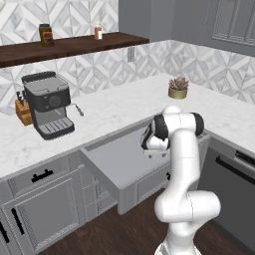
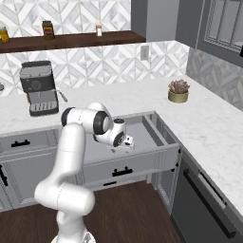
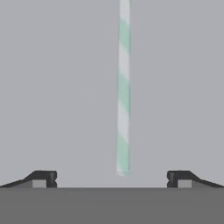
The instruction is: Take a straw from the drawer in front and place it inside the glass cup on the dining counter.
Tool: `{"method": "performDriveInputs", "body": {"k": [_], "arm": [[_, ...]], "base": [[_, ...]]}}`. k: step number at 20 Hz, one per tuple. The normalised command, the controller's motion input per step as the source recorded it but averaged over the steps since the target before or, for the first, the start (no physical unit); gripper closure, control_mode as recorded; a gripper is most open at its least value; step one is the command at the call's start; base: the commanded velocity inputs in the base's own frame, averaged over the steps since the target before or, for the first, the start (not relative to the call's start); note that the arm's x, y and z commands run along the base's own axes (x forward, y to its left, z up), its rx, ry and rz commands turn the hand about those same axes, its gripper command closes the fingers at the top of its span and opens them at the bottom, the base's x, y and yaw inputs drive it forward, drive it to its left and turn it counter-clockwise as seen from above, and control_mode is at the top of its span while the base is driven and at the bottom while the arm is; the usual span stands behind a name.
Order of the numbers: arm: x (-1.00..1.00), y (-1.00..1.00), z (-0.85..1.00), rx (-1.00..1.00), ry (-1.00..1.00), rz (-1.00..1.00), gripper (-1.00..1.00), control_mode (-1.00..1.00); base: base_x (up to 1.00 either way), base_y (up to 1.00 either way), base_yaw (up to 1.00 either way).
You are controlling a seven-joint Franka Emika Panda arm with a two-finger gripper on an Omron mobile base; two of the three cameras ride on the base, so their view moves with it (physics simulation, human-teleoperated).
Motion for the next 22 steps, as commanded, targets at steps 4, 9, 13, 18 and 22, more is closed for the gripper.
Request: {"method": "performDriveInputs", "body": {"k": [4, 9, 13, 18, 22], "arm": [[0.05, 0.0, -0.24, 0.0, 0.0, 0.01, -1.0, -1.0], [0.29, -0.03, -0.05, 0.0, -0.03, 0.02, -1.0, -1.0], [0.42, -0.08, 0.0, 0.01, -0.04, 0.03, -1.0, -1.0], [0.44, -0.02, -0.09, 0.0, -0.01, 0.02, -1.0, -1.0], [0.39, 0.0, -0.41, -0.04, 0.0, 0.03, -1.0, -1.0]], "base": [[0.0, 0.0, 0.0], [0.0, 0.0, 0.0], [0.0, 0.0, 0.0], [0.0, 0.0, 0.0], [0.0, 0.0, 0.0]]}}
